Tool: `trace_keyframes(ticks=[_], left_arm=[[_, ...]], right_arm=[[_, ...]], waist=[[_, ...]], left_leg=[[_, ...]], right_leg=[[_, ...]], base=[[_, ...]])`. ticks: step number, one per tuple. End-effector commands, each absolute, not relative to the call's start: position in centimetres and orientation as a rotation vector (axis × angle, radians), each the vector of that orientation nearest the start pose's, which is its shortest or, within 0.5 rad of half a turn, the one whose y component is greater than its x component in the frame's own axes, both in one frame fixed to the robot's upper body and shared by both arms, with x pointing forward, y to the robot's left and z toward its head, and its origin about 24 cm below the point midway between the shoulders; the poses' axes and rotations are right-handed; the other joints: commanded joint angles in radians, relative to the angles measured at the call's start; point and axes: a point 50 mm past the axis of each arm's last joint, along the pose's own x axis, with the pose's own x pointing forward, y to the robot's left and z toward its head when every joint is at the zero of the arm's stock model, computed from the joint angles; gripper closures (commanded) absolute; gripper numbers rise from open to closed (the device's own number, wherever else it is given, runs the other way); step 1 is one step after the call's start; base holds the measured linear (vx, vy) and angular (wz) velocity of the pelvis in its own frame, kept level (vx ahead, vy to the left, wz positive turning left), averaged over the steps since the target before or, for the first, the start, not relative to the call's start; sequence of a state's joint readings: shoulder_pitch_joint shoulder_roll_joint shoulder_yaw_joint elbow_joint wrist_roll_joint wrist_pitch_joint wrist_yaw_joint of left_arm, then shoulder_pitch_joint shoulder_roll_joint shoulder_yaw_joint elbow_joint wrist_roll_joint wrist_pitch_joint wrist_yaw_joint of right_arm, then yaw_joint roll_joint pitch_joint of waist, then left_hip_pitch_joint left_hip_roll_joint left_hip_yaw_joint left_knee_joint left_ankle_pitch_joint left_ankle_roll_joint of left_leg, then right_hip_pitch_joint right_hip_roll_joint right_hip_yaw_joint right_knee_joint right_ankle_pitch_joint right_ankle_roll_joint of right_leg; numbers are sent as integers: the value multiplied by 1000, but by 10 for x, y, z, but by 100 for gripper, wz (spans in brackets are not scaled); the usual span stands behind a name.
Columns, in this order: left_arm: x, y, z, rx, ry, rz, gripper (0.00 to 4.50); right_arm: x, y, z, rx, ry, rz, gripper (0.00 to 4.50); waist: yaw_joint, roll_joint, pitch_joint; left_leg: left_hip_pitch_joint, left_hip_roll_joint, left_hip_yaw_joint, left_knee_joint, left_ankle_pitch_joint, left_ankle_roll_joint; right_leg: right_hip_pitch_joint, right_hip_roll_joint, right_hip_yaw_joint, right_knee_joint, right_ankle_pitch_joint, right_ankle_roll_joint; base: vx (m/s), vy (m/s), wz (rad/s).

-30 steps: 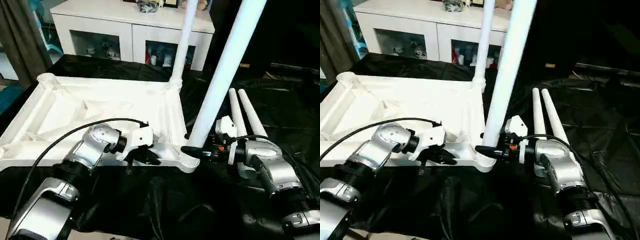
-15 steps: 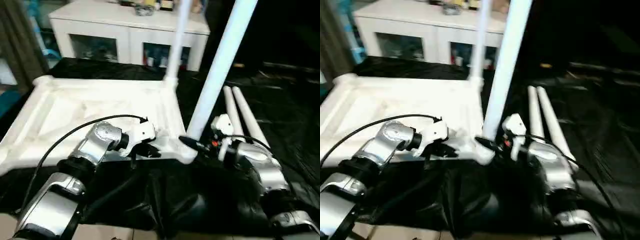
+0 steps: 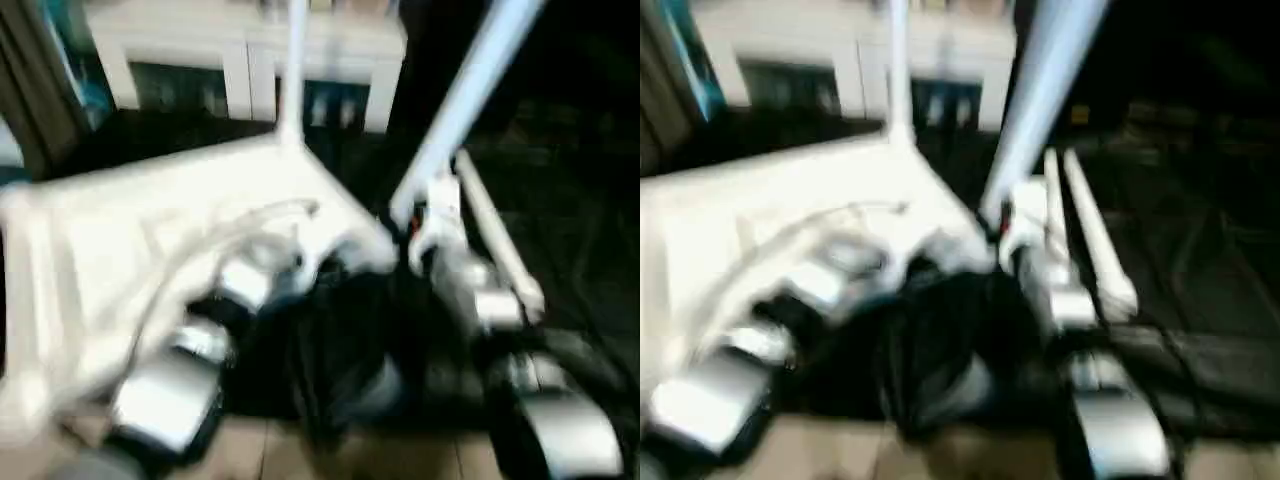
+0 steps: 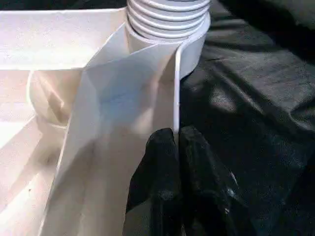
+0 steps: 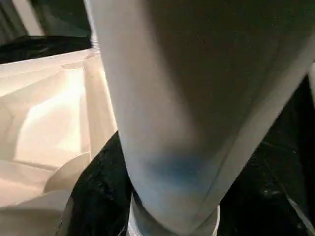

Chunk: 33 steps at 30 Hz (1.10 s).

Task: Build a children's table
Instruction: Insert table leg to table base

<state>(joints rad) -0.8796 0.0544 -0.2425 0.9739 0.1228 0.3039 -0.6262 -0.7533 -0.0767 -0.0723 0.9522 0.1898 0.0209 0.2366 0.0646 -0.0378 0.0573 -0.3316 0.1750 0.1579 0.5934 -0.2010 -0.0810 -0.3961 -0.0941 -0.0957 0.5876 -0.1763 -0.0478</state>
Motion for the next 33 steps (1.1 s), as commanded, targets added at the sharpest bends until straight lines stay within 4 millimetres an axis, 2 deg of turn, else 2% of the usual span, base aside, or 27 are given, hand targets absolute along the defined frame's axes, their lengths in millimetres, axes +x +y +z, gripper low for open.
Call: trace_keyframes(ticks=[1,2,3,5,6,8,9,14,16,17,19,20,21,23,24,25,26,27,28,30,31,33], left_arm=[[376,56,77,395,439,-746,450],[377,56,77,404,438,-741,450],[377,55,77,407,444,-734,450],[377,55,76,417,449,-739,450],[377,54,76,418,449,-750,450],[377,54,76,418,448,-758,450],[376,54,75,423,448,-772,450],[369,52,73,451,413,-906,450],[364,55,73,471,381,-1011,450],[362,57,72,471,377,-1043,450],[359,61,72,483,362,-1100,450],[354,71,70,498,365,-1177,450],[352,73,71,500,358,-1202,450],[344,84,70,507,352,-1322,450],[342,88,70,518,355,-1360,450],[340,92,70,528,362,-1382,450],[340,93,70,530,362,-1385,450],[338,102,71,548,370,-1428,450],[336,107,72,553,374,-1448,450],[335,109,73,554,375,-1478,450],[333,111,74,553,375,-1496,450],[333,112,74,554,376,-1506,450]], right_arm=[[345,-97,1,163,485,353,261],[346,-95,1,154,484,356,261],[346,-94,1,151,487,352,261],[346,-91,0,154,498,355,261],[346,-91,-1,152,504,356,261],[346,-90,-1,151,508,359,261],[345,-90,-2,147,512,367,261],[345,-88,1,115,521,507,261],[343,-90,4,97,518,619,261],[343,-91,5,90,518,652,261],[341,-94,5,86,527,710,261],[336,-102,6,67,546,823,261],[335,-104,6,61,549,845,261],[328,-114,6,41,575,973,261],[325,-119,6,34,585,1023,262],[323,-123,7,29,592,1061,262],[322,-124,7,29,594,1069,262],[315,-134,8,26,628,1173,262],[311,-139,9,26,646,1221,262],[307,-143,10,8,661,1269,262],[304,-146,10,1,673,1298,262],[301,-148,10,-5,683,1326,262]], waist=[[-5,11,-43],[-7,20,-47],[-8,19,-51],[-6,23,-52],[-7,25,-49],[-8,25,-48],[-9,28,-48],[-12,28,-49],[-8,27,-52],[-11,19,-53],[-8,23,-54],[-10,18,-56],[-9,19,-56],[-6,17,-59],[-5,9,-62],[0,14,-63],[1,17,-70],[3,15,-72],[9,13,-76],[14,12,-77],[19,9,-77],[28,6,-74]], left_leg=[[23,33,-13,-79,-443,34],[11,37,-20,-88,-431,33],[6,41,-21,-96,-404,34],[8,43,-20,-99,-388,38],[3,46,-20,-104,-381,40],[4,47,-21,-105,-394,37],[4,47,-22,-106,-403,35],[1,50,-23,-109,-410,36],[-3,53,-22,-109,-385,43],[-14,55,-21,-111,-356,55],[-12,57,-20,-110,-335,61],[-9,60,-16,-108,-305,61],[-11,60,-13,-106,-291,71],[-3,62,-8,-103,-276,77],[-7,64,-6,-101,-257,86],[-8,67,-4,-99,-237,88],[-10,70,2,-92,-155,95],[-12,68,4,-88,-129,101],[-8,66,8,-80,-82,124],[-9,65,12,-73,-30,161],[-11,63,13,-71,-18,165],[-11,64,12,-73,-39,153]], right_leg=[[14,-66,32,-128,-652,-53],[26,-68,28,-133,-656,-27],[32,-66,23,-134,-604,-20],[33,-67,23,-134,-564,-34],[36,-69,24,-132,-538,-49],[36,-69,23,-131,-537,-58],[36,-70,24,-130,-533,-63],[39,-72,26,-127,-504,-78],[43,-76,33,-119,-449,-103],[52,-77,35,-110,-413,-118],[52,-77,37,-109,-399,-124],[50,-79,43,-100,-356,-145],[51,-75,46,-96,-321,-161],[47,-75,51,-88,-286,-189],[53,-71,50,-82,-250,-204],[53,-71,50,-74,-218,-214],[56,-66,50,-52,-79,-248],[58,-65,49,-46,-33,-260],[60,-65,50,-36,57,-282],[59,-66,51,-27,136,-303],[62,-69,52,-24,138,-301],[62,-70,52,-29,79,-283]], base=[[0,0,0],[0,0,0],[0,0,0],[0,0,0],[0,0,0],[0,0,0],[0,0,0],[0,0,0],[0,0,0],[0,0,0],[0,0,0],[54,-18,1],[62,-26,5],[68,-29,6],[87,-31,5],[87,-31,5],[86,-29,1],[77,-25,1],[77,-25,1],[36,-9,2],[53,-17,1],[0,0,0]])
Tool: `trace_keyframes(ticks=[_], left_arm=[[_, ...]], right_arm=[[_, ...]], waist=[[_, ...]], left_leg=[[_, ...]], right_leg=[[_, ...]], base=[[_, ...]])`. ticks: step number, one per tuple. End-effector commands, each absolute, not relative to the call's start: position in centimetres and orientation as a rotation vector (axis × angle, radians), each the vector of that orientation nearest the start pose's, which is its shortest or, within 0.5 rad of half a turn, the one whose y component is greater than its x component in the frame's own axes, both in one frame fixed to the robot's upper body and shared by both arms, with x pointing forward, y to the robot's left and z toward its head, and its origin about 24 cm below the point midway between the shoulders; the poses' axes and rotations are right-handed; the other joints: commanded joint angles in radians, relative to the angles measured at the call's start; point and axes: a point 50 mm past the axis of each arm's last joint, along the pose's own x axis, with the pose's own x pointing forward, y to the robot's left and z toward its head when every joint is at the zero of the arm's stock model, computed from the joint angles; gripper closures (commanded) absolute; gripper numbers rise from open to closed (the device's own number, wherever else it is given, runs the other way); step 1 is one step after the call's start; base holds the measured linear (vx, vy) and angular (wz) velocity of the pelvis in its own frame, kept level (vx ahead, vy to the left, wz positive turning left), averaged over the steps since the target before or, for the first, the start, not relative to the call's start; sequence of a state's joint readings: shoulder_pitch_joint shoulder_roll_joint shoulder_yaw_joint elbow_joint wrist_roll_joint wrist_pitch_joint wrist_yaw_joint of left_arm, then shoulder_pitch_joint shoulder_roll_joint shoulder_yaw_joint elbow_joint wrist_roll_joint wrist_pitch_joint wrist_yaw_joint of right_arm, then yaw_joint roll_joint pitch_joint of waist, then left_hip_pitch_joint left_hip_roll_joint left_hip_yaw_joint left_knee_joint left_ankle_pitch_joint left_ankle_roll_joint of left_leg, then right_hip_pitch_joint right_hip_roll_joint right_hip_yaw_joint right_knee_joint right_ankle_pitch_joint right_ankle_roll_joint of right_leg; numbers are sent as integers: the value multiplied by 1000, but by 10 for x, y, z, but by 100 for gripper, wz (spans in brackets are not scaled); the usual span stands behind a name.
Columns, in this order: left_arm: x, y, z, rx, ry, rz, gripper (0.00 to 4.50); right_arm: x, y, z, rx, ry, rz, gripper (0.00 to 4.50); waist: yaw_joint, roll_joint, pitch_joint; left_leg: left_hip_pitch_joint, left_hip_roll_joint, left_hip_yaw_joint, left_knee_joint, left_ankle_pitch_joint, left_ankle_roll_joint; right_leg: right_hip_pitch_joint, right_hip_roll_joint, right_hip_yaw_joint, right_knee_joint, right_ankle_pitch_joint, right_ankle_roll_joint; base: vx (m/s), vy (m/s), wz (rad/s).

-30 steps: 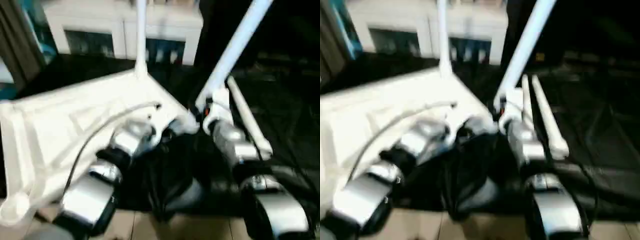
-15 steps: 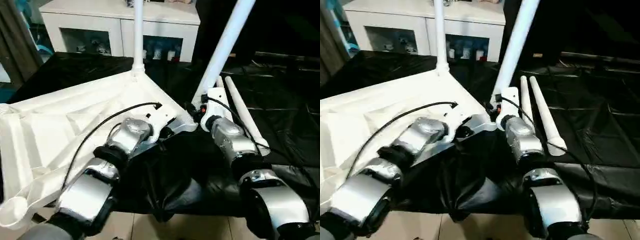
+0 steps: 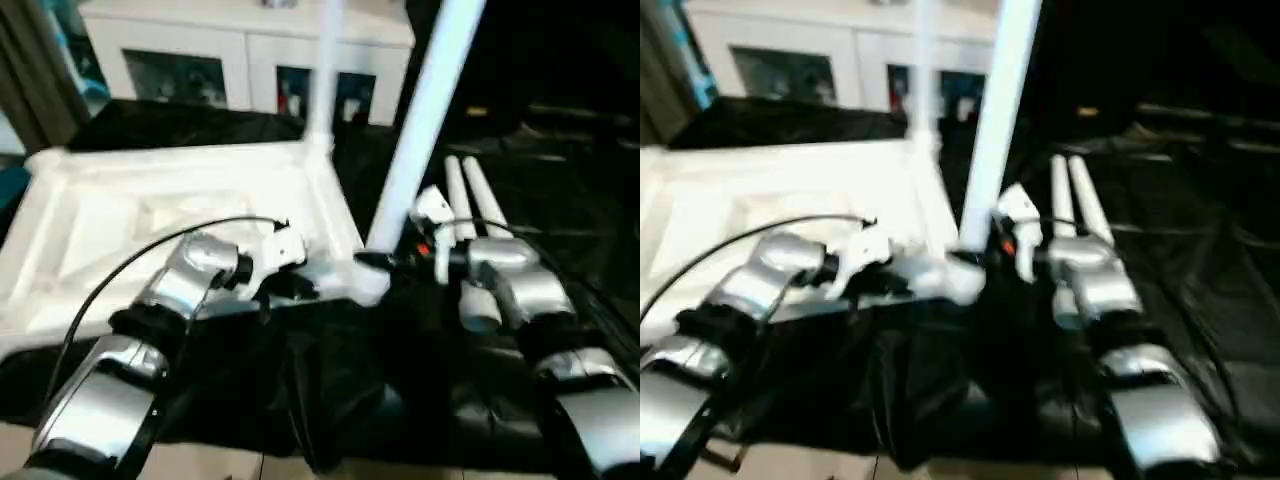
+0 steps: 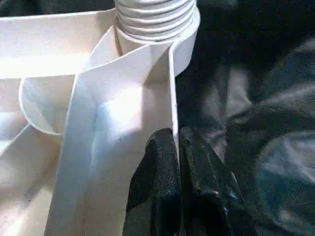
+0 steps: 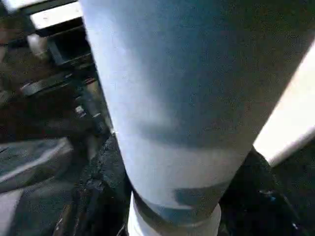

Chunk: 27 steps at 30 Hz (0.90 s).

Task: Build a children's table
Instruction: Insert table leg to table base

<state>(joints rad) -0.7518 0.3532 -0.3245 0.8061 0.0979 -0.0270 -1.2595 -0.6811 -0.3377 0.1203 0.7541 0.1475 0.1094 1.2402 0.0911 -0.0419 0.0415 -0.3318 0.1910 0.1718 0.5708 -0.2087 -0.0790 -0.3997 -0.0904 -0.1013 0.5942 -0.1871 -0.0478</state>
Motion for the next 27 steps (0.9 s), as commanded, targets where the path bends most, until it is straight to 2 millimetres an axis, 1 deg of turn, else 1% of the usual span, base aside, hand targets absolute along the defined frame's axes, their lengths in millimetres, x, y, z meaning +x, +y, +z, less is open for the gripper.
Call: trace_keyframes(ticks=[1,2,3,4,5,6,7,8,9,10,11,12,13,14,15,16,17,18,19,20,21,22,23,24,25,26,27], left_arm=[[332,113,74,555,376,-1509,450],[332,113,75,556,375,-1511,450],[332,113,75,557,375,-1512,450],[333,113,75,558,372,-1507,450],[333,113,75,561,371,-1501,450],[334,113,75,563,370,-1495,450],[334,113,75,565,366,-1493,450],[334,113,75,567,364,-1487,450],[335,112,75,568,364,-1477,450],[335,112,74,569,364,-1475,450],[337,111,74,568,366,-1446,450],[338,111,74,568,366,-1443,450],[341,109,74,557,368,-1392,450],[344,107,75,546,367,-1359,450],[344,107,75,546,367,-1359,450],[346,105,75,530,363,-1333,450],[349,100,76,513,364,-1290,450],[352,96,76,501,364,-1257,450],[354,93,76,489,371,-1218,450],[358,89,76,477,377,-1171,450],[360,86,77,470,380,-1141,450],[365,79,77,434,395,-1051,450],[368,75,76,413,406,-1003,450],[371,67,76,395,420,-921,450],[372,63,75,390,422,-895,450],[372,60,75,387,423,-876,450],[373,57,75,405,419,-850,450]], right_arm=[[300,-149,10,-7,686,1336,262],[298,-150,11,-10,691,1351,262],[297,-150,11,-11,694,1361,262],[296,-150,11,-11,694,1371,262],[294,-150,10,-12,694,1379,262],[293,-149,9,-15,692,1381,262],[292,-147,8,-18,684,1386,262],[291,-146,8,-20,676,1383,262],[292,-145,7,-26,660,1365,262],[292,-144,7,-28,656,1358,262],[297,-142,6,-34,619,1291,262],[297,-142,6,-34,615,1282,262],[306,-139,4,-30,578,1143,262],[311,-138,3,-26,570,1060,262],[311,-138,3,-26,570,1060,262],[315,-138,1,-18,564,988,262],[320,-137,-1,4,561,883,262],[324,-136,-2,21,560,810,262],[326,-134,-4,40,559,742,262],[329,-132,-5,61,563,674,262],[330,-130,-6,73,568,634,262],[334,-125,-9,103,578,526,262],[335,-122,-10,119,585,470,262],[337,-114,-11,131,586,403,262],[338,-109,-11,122,580,388,262],[338,-106,-11,114,575,377,262],[339,-100,-10,118,565,371,262]], waist=[[5,13,-57],[5,13,-57],[7,13,-55],[7,14,-54],[8,14,-52],[6,-2,-52],[10,7,-51],[10,7,-50],[11,8,-51],[11,8,-51],[10,9,-52],[10,9,-52],[6,11,-49],[4,12,-46],[-3,11,-42],[-4,10,-41],[-10,11,-36],[-14,10,-35],[-15,15,-38],[-17,14,-38],[-16,15,-40],[-14,13,-41],[-15,18,-39],[-12,14,-39],[-9,25,-39],[-12,21,-36],[-12,21,-40]], left_leg=[[-8,50,-2,-53,-54,138],[-8,51,-2,-54,-63,129],[-4,52,-2,-57,-88,113],[-4,53,-2,-58,-101,104],[-3,53,-2,-62,-137,78],[-3,53,0,-62,-143,75],[-2,52,-2,-63,-148,68],[-3,53,-2,-64,-148,66],[-2,54,-2,-65,-147,61],[-1,54,-3,-66,-148,58],[-3,53,-3,-66,-144,53],[-3,52,-3,-66,-144,52],[-3,50,-4,-69,-159,39],[-2,50,-6,-72,-181,30],[2,47,-9,-77,-239,9],[7,46,-10,-78,-262,3],[10,46,-13,-80,-309,-5],[19,44,-17,-80,-349,-14],[20,44,-18,-80,-348,-16],[19,45,-18,-82,-342,-20],[25,44,-17,-81,-333,-27],[28,43,-14,-79,-332,-23],[29,42,-8,-78,-317,-28],[33,40,-6,-77,-327,-26],[29,37,-9,-77,-332,-21],[24,38,-8,-80,-336,-15],[14,37,-12,-81,-321,-8]], right_leg=[[64,-74,58,-38,45,-275],[64,-74,58,-39,23,-272],[62,-72,57,-44,-20,-262],[62,-72,58,-46,-40,-258],[61,-72,59,-53,-101,-242],[60,-71,59,-56,-119,-234],[59,-73,60,-57,-150,-223],[59,-73,60,-59,-160,-215],[57,-72,61,-59,-165,-207],[57,-72,60,-60,-168,-205],[58,-71,60,-59,-162,-204],[58,-71,60,-59,-162,-202],[55,-72,61,-63,-192,-191],[52,-73,61,-68,-227,-183],[50,-74,60,-78,-331,-161],[49,-75,58,-86,-384,-145],[43,-74,58,-94,-461,-123],[37,-76,56,-107,-550,-92],[37,-77,58,-105,-553,-89],[36,-77,59,-107,-549,-87],[32,-75,59,-109,-529,-89],[30,-73,59,-109,-512,-93],[25,-68,63,-104,-456,-118],[25,-66,61,-105,-450,-126],[29,-68,59,-104,-459,-121],[31,-67,58,-108,-466,-115],[40,-70,56,-106,-462,-99]], base=[[0,0,0],[0,0,0],[0,0,0],[0,0,0],[0,0,0],[0,0,0],[0,0,0],[0,0,0],[0,0,0],[0,0,0],[0,0,0],[0,0,0],[0,0,0],[0,0,0],[0,0,0],[0,0,0],[0,0,0],[0,0,0],[0,0,0],[0,0,0],[0,0,0],[0,0,0],[0,0,0],[0,0,0],[0,0,0],[0,0,0],[0,0,0]])
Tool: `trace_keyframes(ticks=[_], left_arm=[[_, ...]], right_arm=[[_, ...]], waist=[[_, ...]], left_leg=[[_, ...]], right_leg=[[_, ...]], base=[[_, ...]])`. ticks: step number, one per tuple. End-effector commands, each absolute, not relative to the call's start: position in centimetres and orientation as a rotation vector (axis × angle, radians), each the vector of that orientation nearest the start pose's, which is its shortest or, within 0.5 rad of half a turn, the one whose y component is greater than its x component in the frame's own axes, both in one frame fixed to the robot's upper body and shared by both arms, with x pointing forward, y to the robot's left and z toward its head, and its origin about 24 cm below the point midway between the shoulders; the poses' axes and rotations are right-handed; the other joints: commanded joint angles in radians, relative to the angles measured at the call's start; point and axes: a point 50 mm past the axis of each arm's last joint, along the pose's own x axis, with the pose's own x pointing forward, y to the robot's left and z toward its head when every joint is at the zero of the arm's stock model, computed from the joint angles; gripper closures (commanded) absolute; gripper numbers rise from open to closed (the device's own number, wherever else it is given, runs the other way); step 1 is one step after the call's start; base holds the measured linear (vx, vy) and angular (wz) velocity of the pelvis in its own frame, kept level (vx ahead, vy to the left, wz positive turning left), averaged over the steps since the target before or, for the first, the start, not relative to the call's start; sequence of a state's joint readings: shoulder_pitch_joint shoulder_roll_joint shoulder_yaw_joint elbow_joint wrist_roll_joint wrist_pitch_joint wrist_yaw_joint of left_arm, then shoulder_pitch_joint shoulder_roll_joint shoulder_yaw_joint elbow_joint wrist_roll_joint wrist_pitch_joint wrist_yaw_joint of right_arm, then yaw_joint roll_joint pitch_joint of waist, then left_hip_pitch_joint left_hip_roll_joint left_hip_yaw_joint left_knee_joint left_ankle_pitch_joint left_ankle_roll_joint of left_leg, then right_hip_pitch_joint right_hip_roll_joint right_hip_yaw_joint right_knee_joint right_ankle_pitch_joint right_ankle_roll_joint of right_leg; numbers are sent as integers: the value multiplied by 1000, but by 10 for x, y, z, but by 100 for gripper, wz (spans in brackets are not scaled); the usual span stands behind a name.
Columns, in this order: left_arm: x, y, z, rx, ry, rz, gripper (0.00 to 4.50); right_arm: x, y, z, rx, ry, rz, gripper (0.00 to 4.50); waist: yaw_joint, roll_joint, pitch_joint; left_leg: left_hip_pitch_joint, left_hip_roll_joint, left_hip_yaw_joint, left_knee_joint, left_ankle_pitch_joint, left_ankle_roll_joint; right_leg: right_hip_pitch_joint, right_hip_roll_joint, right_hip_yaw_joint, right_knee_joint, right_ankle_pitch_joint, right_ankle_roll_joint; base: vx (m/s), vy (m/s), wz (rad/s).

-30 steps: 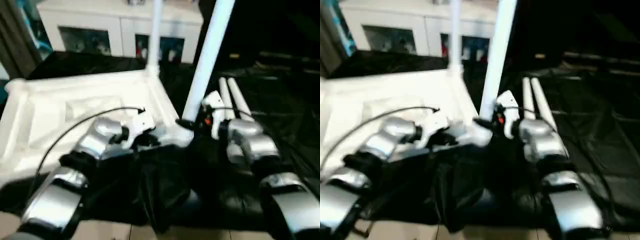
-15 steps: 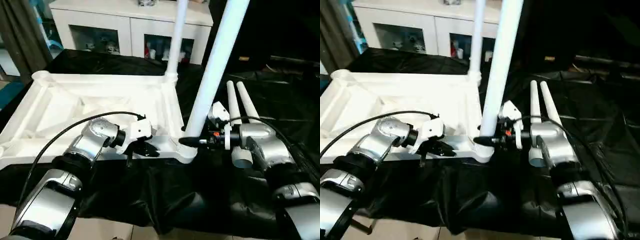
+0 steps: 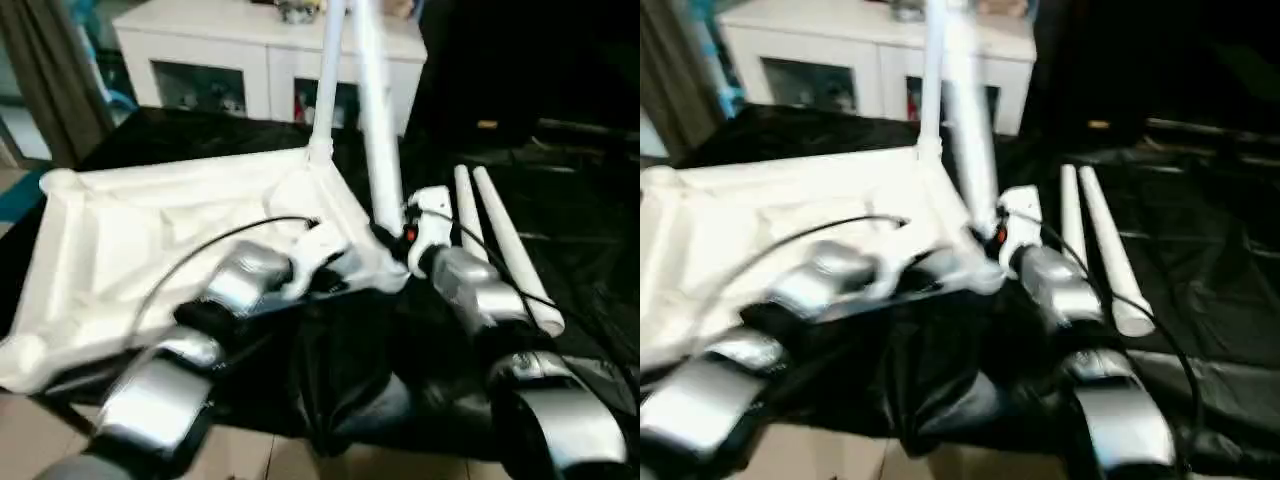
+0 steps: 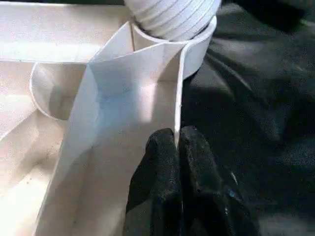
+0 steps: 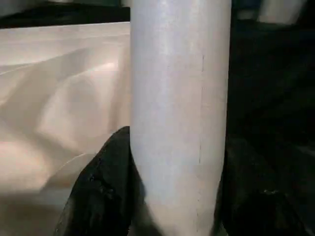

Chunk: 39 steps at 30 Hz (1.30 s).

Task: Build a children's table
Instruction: Insert table leg to table base

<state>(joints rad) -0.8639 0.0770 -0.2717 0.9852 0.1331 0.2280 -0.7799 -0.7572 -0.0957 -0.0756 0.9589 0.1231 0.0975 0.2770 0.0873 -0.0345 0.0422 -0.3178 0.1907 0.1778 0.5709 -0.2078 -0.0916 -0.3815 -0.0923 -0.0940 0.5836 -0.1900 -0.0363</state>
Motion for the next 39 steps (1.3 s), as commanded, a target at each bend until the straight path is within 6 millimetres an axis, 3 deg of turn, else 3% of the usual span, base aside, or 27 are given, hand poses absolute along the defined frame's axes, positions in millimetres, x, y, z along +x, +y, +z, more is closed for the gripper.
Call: trace_keyframes(ticks=[1,3,4,7,8,9,10,11,12,13,14,16,17,18,19,20,22,26,27,29,31,33,35,37,38,39], left_arm=[[373,57,74,407,419,-848,450],[374,56,73,452,414,-814,450],[375,55,73,463,405,-800,450],[376,55,77,487,364,-822,450],[375,55,78,504,339,-848,450],[375,54,79,514,323,-864,450],[374,55,79,515,321,-870,450],[374,55,78,516,319,-879,450],[371,56,78,523,303,-922,450],[369,58,76,532,291,-963,450],[365,60,76,539,271,-1010,450],[361,63,75,536,255,-1063,450],[357,65,74,539,243,-1097,450],[355,67,73,531,248,-1121,450],[352,70,73,530,253,-1143,450],[350,72,72,533,252,-1160,450],[348,76,73,544,235,-1185,450],[341,89,73,567,251,-1258,450],[336,98,72,586,268,-1309,450],[335,101,72,583,275,-1316,450],[333,105,75,567,273,-1326,450],[332,108,77,553,271,-1332,450],[331,113,82,503,275,-1351,405],[331,113,82,503,275,-1351,390],[332,119,96,385,262,-1373,382],[332,120,98,373,258,-1371,358]], right_arm=[[339,-100,-10,119,564,372,262],[340,-92,-8,128,548,374,262],[340,-88,-7,123,530,379,262],[344,-84,4,154,431,427,262],[346,-84,9,169,394,443,262],[346,-84,11,177,371,451,262],[347,-85,12,180,363,456,262],[347,-86,14,185,351,462,262],[348,-90,17,189,322,481,262],[349,-94,21,193,289,504,262],[349,-97,26,198,258,526,262],[351,-103,34,207,203,561,262],[351,-106,38,202,182,571,262],[352,-109,41,197,164,582,262],[353,-112,45,190,143,590,262],[353,-115,48,184,130,596,262],[354,-119,55,170,99,617,262],[352,-129,73,188,28,681,262],[348,-135,85,222,-12,730,262],[347,-137,89,235,-24,746,262],[343,-141,96,266,-47,777,262],[341,-143,101,284,-62,797,262],[337,-145,104,296,-79,818,262],[337,-145,104,296,-79,818,262],[333,-146,103,301,-76,819,262],[333,-146,103,301,-76,817,262]], waist=[[-9,12,-41],[-11,14,-43],[-21,13,-43],[-31,13,-47],[-30,13,-58],[-31,13,-63],[-33,8,-68],[-30,12,-69],[-26,16,-71],[-26,17,-72],[-20,12,-77],[-19,12,-79],[-16,14,-77],[-19,7,-74],[-17,5,-75],[-17,11,-72],[-19,5,-67],[-19,3,-59],[-16,3,-60],[-18,5,-61],[-17,-8,-63],[-14,-5,-61],[-9,1,-60],[-4,0,-60],[3,8,-59],[4,6,-59]], left_leg=[[-3,38,-19,-83,-313,7],[-11,38,-21,-85,-307,19],[-23,36,-25,-87,-305,23],[-24,36,-28,-84,-288,34],[-24,41,-25,-78,-222,50],[-25,44,-23,-73,-190,56],[-31,42,-21,-66,-115,78],[-33,43,-21,-64,-74,92],[-28,42,-15,-54,-2,128],[-31,42,-14,-52,22,144],[-31,37,-9,-41,72,200],[-35,34,-8,-34,115,248],[-32,35,-7,-32,114,260],[-37,40,-8,-33,98,271],[-36,40,-8,-34,87,269],[-37,44,-9,-36,59,259],[-35,48,-8,-42,4,216],[-34,49,-7,-48,-56,158],[-35,51,-8,-48,-49,156],[-34,51,-7,-45,-27,154],[-40,48,-6,-42,-9,153],[-41,44,-4,-37,18,159],[-37,43,-2,-36,19,153],[-35,43,0,-36,13,149],[-33,43,1,-38,-9,128],[-35,42,1,-38,-14,121]], right_leg=[[23,-68,49,-95,-453,-105],[27,-67,49,-92,-428,-96],[34,-67,46,-92,-438,-85],[34,-69,46,-92,-419,-92],[37,-70,49,-81,-295,-134],[35,-71,50,-72,-235,-162],[42,-64,49,-50,-104,-203],[44,-64,49,-42,-42,-222],[38,-63,49,-33,70,-264],[39,-63,50,-27,115,-281],[42,-64,51,-14,242,-317],[39,-64,51,-4,316,-338],[35,-64,51,-5,317,-340],[38,-66,51,-5,284,-337],[40,-68,50,-6,258,-333],[38,-68,49,-9,202,-328],[37,-68,51,-18,91,-307],[34,-66,54,-25,4,-284],[36,-66,57,-20,23,-274],[32,-65,56,-16,53,-276],[37,-66,57,-11,77,-280],[31,-63,59,-5,106,-277],[29,-62,60,-6,98,-276],[26,-62,59,-7,90,-277],[25,-61,59,-7,79,-283],[26,-61,59,-6,78,-287]], base=[[0,0,0],[0,0,0],[0,0,0],[0,0,0],[0,0,0],[54,-10,2],[54,-10,2],[0,0,0],[0,0,0],[0,0,0],[68,-3,1],[61,-1,3],[0,0,0],[0,0,0],[0,0,0],[0,0,0],[0,0,0],[0,0,0],[0,0,0],[0,0,0],[0,0,0],[0,0,0],[0,0,0],[0,0,0],[0,0,0],[0,0,0]])
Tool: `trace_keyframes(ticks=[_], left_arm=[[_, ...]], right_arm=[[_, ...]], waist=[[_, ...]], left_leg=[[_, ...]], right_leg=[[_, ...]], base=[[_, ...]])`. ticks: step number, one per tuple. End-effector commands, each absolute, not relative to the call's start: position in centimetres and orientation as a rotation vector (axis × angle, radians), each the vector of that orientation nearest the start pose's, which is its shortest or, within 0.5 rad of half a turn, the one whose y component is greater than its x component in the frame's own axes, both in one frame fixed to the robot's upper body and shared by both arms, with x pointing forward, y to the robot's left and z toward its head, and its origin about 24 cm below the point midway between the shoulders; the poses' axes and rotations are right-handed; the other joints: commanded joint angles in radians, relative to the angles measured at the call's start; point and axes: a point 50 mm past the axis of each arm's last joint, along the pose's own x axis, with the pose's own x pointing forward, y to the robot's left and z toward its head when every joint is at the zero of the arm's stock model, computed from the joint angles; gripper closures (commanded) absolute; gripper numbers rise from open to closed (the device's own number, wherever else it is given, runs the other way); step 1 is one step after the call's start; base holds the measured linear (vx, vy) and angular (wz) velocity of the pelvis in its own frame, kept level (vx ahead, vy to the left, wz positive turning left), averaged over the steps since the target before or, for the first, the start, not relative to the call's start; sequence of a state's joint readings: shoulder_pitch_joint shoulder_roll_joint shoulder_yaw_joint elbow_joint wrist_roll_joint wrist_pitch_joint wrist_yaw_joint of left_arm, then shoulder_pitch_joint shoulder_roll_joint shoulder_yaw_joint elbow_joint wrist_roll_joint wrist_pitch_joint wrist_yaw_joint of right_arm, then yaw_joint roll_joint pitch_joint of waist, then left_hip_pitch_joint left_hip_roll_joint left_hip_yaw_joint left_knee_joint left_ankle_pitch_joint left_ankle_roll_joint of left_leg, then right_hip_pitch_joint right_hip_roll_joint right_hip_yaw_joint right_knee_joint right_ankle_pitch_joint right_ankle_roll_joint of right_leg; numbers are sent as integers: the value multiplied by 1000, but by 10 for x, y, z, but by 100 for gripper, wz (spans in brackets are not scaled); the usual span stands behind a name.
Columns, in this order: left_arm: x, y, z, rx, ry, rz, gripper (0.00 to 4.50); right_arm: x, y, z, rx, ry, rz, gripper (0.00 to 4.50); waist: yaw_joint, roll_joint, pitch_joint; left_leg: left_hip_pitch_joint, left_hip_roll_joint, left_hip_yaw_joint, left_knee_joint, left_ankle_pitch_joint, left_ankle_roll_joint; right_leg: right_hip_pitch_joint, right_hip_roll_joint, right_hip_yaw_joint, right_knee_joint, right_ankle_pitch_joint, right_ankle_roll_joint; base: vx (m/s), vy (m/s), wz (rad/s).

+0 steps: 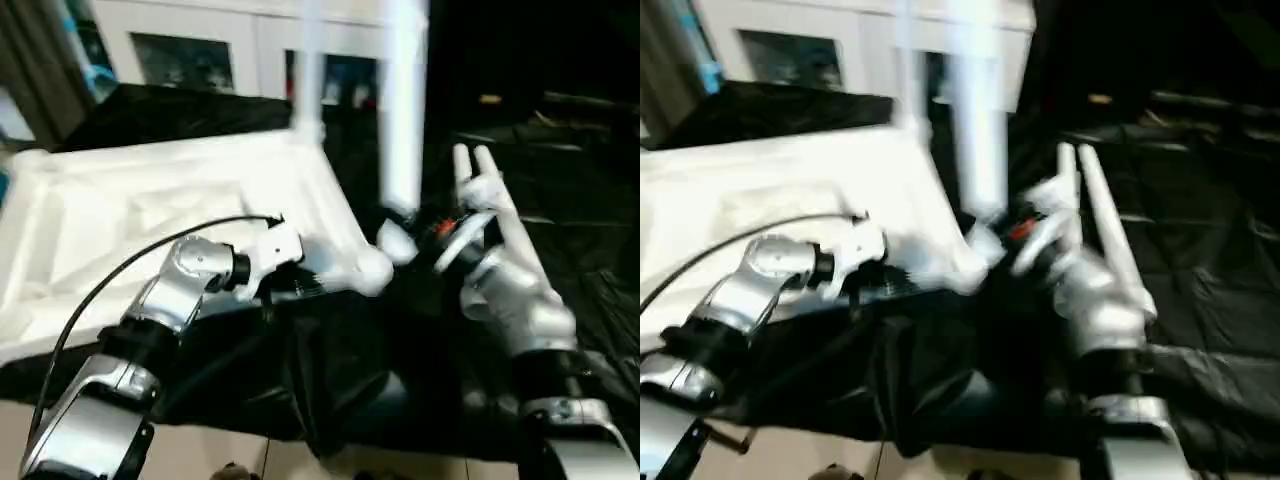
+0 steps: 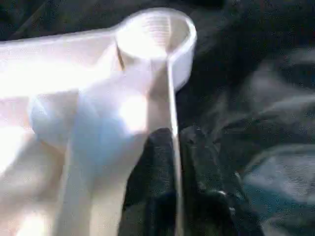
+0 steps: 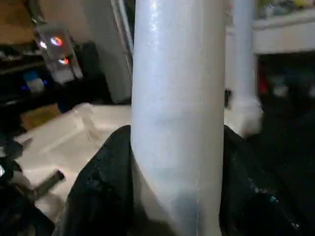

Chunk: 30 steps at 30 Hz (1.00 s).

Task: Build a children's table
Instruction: Insert table leg to table base

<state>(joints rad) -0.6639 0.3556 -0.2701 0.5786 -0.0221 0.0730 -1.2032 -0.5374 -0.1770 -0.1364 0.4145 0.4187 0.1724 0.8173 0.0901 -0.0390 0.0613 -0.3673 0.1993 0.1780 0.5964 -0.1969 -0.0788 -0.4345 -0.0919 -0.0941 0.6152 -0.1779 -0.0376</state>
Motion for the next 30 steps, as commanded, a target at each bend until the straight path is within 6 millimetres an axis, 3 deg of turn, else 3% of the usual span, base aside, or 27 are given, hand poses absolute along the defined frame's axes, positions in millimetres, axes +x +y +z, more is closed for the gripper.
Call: trace_keyframes(ticks=[1,2,4,5,7,13,15,17,18,20,21,23,25,30], left_arm=[[334,121,103,342,244,-1364,358],[334,121,103,342,244,-1364,350],[341,123,123,247,188,-1352,336],[342,124,127,231,177,-1356,314],[347,122,135,220,146,-1327,305],[368,119,142,234,128,-1130,265],[387,113,151,223,120,-892,265],[387,113,151,223,120,-892,265],[394,89,166,173,73,-825,265],[394,88,167,170,70,-827,265],[392,70,176,140,30,-868,265],[390,54,186,128,-12,-905,265],[388,48,190,120,-32,-927,257],[370,19,210,65,-129,-1108,257]], right_arm=[[332,-147,103,303,-76,812,262],[332,-147,103,303,-76,812,262],[329,-147,103,312,-75,808,262],[329,-148,104,315,-75,808,262],[327,-148,104,317,-74,806,262],[324,-150,104,320,-73,803,262],[321,-148,102,317,-66,807,262],[321,-148,102,317,-66,807,262],[319,-144,100,310,-55,810,262],[319,-144,100,309,-55,810,262],[319,-142,99,303,-47,815,262],[319,-141,98,293,-35,821,262],[319,-141,97,289,-31,821,262],[318,-139,94,276,-16,817,262]], waist=[[1,9,-78],[1,8,-77],[3,18,-77],[1,12,-77],[2,18,-77],[2,15,-81],[4,18,-84],[5,14,-83],[8,10,-85],[12,10,-85],[12,8,-84],[17,3,-85],[19,0,-84],[20,0,-83]], left_leg=[[14,33,1,-65,-45,96],[14,32,2,-65,-57,91],[14,29,1,-66,-82,71],[11,28,1,-67,-94,62],[10,27,-1,-67,-101,52],[3,23,-3,-62,-81,56],[5,22,-4,-57,-82,60],[2,22,-7,-57,-81,63],[2,23,-6,-55,-70,63],[1,22,-6,-54,-55,73],[-1,21,-5,-54,-49,82],[-1,21,-4,-52,-35,96],[-5,20,-4,-50,-29,110],[-2,21,-3,-50,-47,111]], right_leg=[[79,-61,58,-39,55,-287],[79,-60,58,-41,46,-285],[82,-59,58,-45,18,-274],[85,-57,58,-47,5,-268],[86,-56,57,-50,-13,-252],[91,-52,54,-49,7,-232],[90,-50,53,-48,20,-227],[94,-53,51,-50,9,-226],[95,-53,51,-47,24,-229],[94,-55,51,-47,36,-239],[95,-55,51,-48,39,-243],[94,-55,51,-47,49,-248],[96,-55,50,-46,52,-246],[93,-56,49,-53,-7,-232]], base=[[0,0,0],[0,0,0],[0,0,0],[0,0,0],[0,0,0],[0,0,0],[0,0,0],[0,0,0],[0,0,0],[0,0,0],[0,0,0],[0,0,0],[0,0,0],[0,0,0]])
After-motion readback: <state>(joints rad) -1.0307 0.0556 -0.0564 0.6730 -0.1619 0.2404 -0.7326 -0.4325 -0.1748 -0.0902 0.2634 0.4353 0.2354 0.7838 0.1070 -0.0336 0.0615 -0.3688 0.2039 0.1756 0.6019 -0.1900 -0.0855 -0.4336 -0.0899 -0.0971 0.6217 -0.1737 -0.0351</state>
